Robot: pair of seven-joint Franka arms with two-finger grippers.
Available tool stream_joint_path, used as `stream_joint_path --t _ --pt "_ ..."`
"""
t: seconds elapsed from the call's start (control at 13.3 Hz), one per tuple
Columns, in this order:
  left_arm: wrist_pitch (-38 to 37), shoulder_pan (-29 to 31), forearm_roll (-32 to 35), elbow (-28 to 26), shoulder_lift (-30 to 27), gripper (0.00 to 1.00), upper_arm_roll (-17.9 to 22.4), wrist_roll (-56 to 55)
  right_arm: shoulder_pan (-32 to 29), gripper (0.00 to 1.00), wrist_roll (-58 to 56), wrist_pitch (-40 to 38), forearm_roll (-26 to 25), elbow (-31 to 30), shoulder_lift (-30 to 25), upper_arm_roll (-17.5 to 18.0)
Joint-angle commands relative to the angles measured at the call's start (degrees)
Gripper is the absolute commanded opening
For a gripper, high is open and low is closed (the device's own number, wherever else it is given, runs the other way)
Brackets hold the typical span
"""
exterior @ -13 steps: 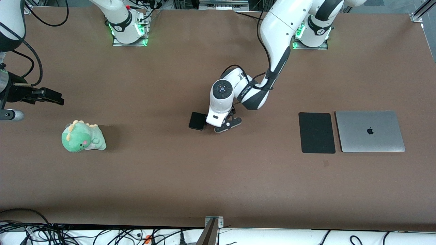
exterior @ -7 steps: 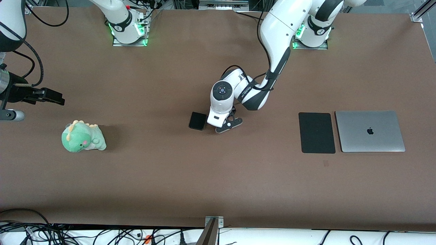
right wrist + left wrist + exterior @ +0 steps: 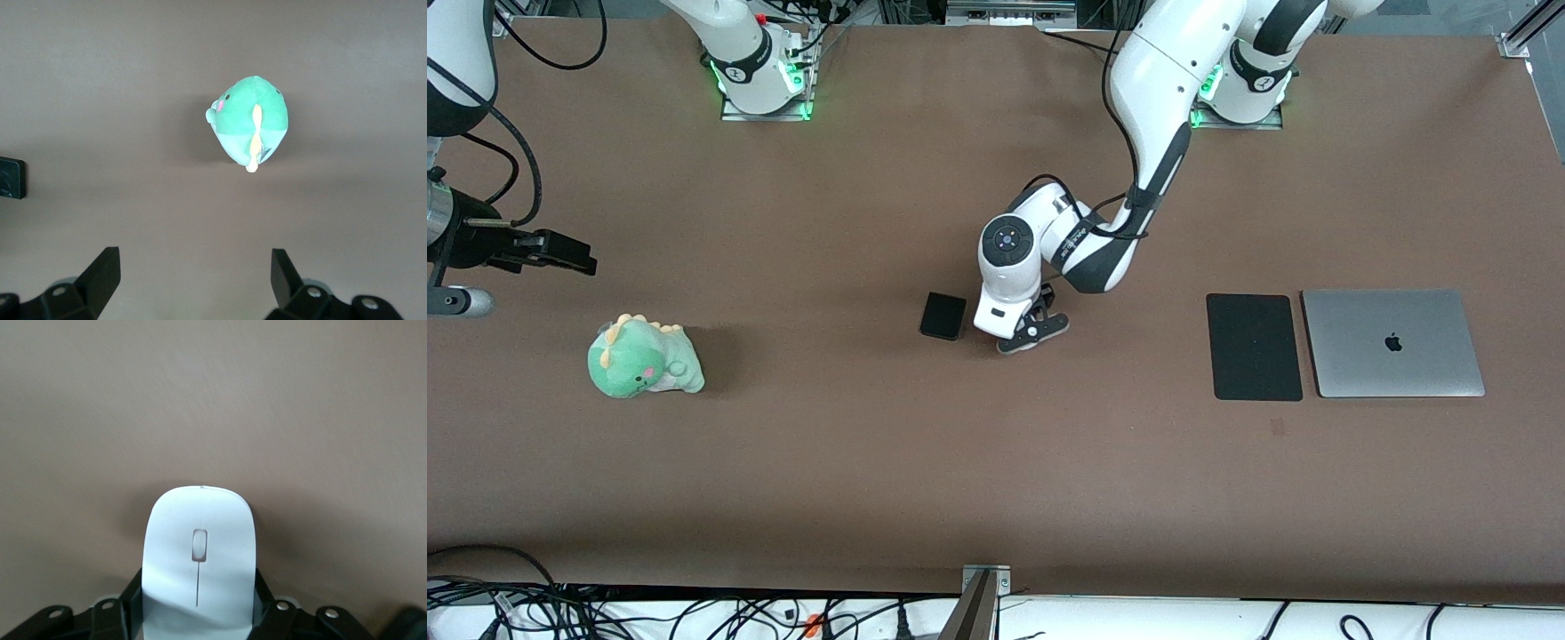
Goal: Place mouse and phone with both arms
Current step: 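Carry the mouse to the pad while the right gripper reaches the phone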
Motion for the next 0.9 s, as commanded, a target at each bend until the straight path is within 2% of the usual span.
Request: stream_joint_path --t 0.0,0.23,0.53,0.68,0.83 --pt "-4.9 4.6 2.4 -0.4 -4.8 0.46 0.2 4.2 0.3 1.0 -0.8 -0.7 -0.3 -0.1 -0.4 0.1" --pt "-8.1 10.9 2.4 -2.0 -9.5 0.47 0.2 12.2 0.4 1.0 -0.3 -0.7 -0.1 -0.1 -0.3 0.2" --pt "-8.1 21.4 2.4 -9.6 -17.9 0.48 0.1 27.9 4.4 1.0 1.5 0.7 1.1 -0.1 2.0 0.4" --pt "-7.8 25.5 2.4 -13.5 -21.2 0.48 0.1 35.3 7.7 1.0 9.1 3.3 3.8 -0.1 3.8 0.4" --pt "-6.9 30.0 2.4 -17.0 -23.5 0.49 0.0 43.7 12.4 1.0 15.8 7.8 4.2 -0.2 6.1 0.5"
